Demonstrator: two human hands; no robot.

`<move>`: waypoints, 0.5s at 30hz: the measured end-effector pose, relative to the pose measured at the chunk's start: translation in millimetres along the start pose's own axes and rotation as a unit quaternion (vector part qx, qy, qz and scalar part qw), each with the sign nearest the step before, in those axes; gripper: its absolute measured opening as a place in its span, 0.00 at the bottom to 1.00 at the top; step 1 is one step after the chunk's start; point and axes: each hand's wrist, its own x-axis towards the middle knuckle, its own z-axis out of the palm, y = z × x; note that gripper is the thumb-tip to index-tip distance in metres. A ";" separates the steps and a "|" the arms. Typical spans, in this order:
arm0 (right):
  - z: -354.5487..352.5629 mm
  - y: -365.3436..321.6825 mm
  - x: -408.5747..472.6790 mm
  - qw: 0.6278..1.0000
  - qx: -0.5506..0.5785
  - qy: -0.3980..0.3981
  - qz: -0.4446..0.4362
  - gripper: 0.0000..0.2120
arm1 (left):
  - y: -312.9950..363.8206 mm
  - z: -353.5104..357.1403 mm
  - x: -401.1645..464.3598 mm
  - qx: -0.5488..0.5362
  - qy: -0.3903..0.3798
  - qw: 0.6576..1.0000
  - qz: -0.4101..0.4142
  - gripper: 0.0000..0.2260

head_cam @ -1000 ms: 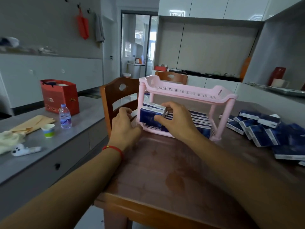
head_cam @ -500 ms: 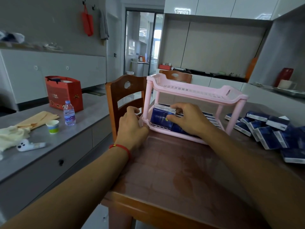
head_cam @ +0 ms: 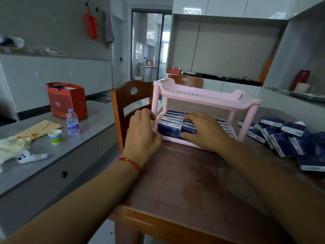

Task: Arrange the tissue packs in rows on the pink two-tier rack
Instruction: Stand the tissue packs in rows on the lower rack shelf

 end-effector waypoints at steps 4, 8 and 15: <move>7.9 7.9 -10.5 0.999 0.000 0.030 -0.022 0.19 | 16.3 3.8 -5.3 0.075 -0.054 0.979 0.180 0.16; 10.3 10.1 -16.4 0.998 0.041 0.046 -0.029 0.18 | 16.4 14.3 11.0 0.160 -0.099 0.961 0.203 0.25; 13.6 14.9 -22.5 0.998 0.020 0.043 -0.031 0.22 | 16.0 36.8 29.9 0.210 -0.149 0.946 0.197 0.17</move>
